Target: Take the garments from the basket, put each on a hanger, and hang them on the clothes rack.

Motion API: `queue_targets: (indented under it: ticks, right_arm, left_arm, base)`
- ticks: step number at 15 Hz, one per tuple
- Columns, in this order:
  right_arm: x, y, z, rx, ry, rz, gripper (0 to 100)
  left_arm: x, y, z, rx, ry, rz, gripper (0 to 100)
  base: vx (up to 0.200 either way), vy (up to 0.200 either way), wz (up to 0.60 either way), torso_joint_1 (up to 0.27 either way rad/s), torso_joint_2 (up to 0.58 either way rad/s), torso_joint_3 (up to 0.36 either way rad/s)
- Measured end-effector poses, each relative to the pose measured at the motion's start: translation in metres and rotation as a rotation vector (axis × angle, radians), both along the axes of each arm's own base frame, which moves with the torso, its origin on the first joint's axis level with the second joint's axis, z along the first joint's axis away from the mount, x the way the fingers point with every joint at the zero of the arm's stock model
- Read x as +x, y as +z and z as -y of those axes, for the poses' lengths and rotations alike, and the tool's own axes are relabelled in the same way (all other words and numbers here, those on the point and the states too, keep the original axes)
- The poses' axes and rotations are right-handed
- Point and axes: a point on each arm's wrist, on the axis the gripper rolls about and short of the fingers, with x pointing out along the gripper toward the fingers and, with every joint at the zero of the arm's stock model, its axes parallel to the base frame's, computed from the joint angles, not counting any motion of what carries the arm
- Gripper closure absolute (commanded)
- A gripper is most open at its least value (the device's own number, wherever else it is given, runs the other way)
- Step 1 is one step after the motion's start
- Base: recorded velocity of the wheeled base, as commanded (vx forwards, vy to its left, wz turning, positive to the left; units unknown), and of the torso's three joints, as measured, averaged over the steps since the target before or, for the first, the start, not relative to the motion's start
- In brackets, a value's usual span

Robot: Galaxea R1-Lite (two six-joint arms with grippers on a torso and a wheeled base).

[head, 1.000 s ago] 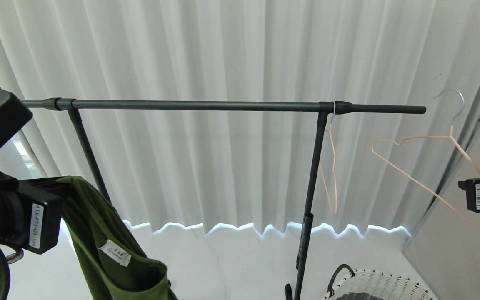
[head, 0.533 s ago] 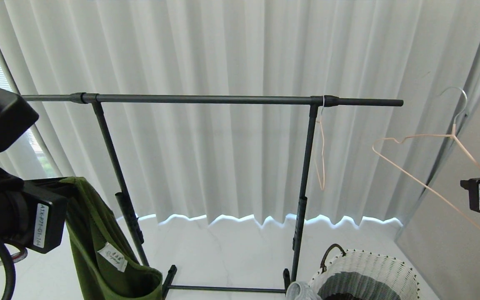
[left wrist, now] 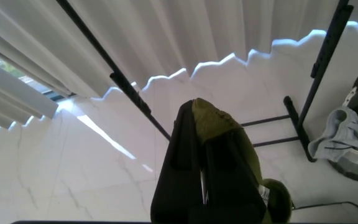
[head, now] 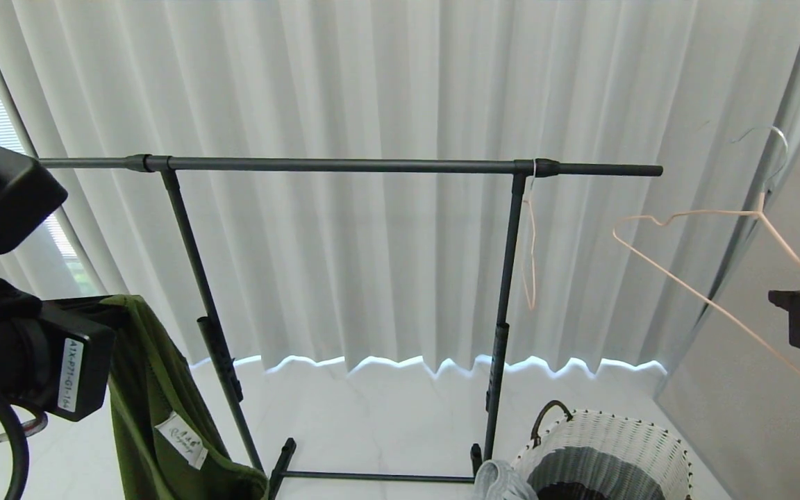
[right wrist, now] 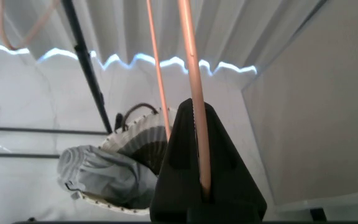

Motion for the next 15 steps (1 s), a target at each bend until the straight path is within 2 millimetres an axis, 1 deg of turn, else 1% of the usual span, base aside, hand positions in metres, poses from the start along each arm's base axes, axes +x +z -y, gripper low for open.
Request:
queue_targets:
  ticks: [5,11,13,15]
  right_arm:
    - [-0.012,0.008,-0.012,0.019,0.076,0.045,100]
    - [-0.024,0.014,-0.030,0.044,0.184,0.078,100]
    - [-0.027,0.014,-0.034,0.047,0.215,0.074,100]
    - [-0.030,0.012,-0.044,0.056,0.272,0.064,100]
  left_arm:
    - [0.005,0.002,-0.001,-0.012,0.025,0.016,100]
    - [0.013,-0.002,0.002,-0.005,0.039,0.005,100]
    - [0.015,-0.003,0.004,-0.002,0.039,0.000,100]
    - [0.016,-0.004,0.004,0.002,0.039,-0.004,100]
  base:
    - [0.000,0.200,0.00,0.004,0.00,0.002]
    - [0.000,0.200,0.00,0.003,0.00,0.002]
    - [0.000,0.000,0.00,0.000,0.00,0.000]
    - [0.000,0.000,0.00,0.000,0.00,0.000]
